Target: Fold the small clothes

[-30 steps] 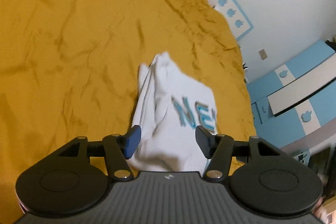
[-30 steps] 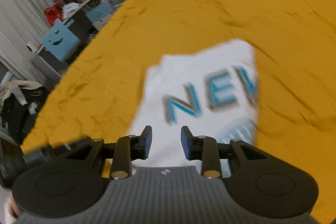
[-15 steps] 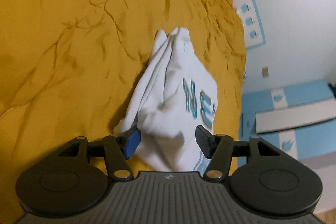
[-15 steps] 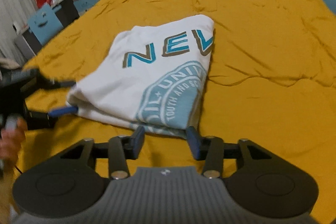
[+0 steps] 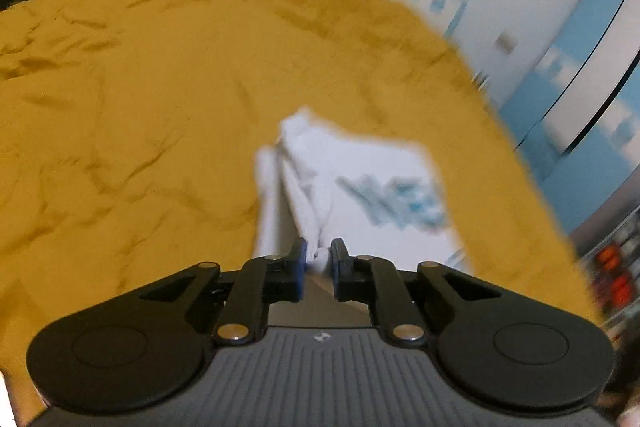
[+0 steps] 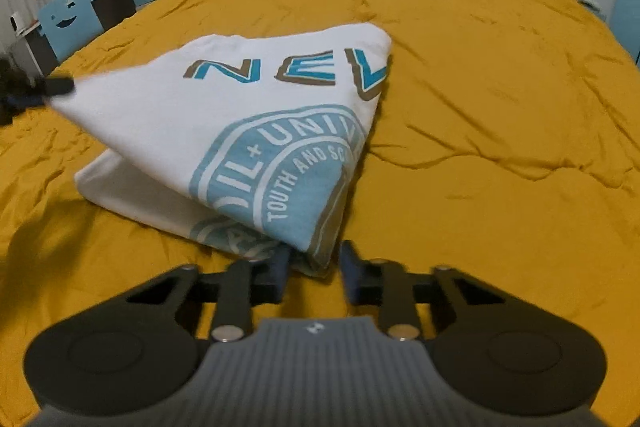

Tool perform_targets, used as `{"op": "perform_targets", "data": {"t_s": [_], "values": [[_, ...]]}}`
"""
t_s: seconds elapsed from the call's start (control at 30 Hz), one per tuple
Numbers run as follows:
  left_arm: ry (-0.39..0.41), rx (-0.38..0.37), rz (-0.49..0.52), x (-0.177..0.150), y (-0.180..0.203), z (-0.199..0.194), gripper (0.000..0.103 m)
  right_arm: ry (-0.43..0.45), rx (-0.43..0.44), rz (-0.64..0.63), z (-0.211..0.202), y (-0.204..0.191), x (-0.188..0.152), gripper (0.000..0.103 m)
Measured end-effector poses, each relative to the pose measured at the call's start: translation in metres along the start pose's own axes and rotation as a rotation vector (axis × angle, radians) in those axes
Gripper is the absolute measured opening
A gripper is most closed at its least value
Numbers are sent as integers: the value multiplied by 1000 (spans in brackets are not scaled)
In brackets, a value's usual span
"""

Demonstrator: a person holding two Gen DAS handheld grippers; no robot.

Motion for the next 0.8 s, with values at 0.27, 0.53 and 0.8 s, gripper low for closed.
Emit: {"op": "perform_targets", "data": {"t_s": [0.27,0.53,0.8], "values": [[-115,148,60,-46,-18,39,13,-11,-47,-141,7,-7,-15,0],[-132,176,52,-48,-23,25,26,-54,-10,-40,4,5,-15,0],[-81,269,63,-18,-11,-14,29,-5,24,42,-27,15,-4,0]]}}
Point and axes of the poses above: each gripper's, at about its wrist camera, not at the fingertips, and z roughly the way its jaws point, y to its right, x to its top, the point moved 7 cm from there along z, roughly the way its jaws point
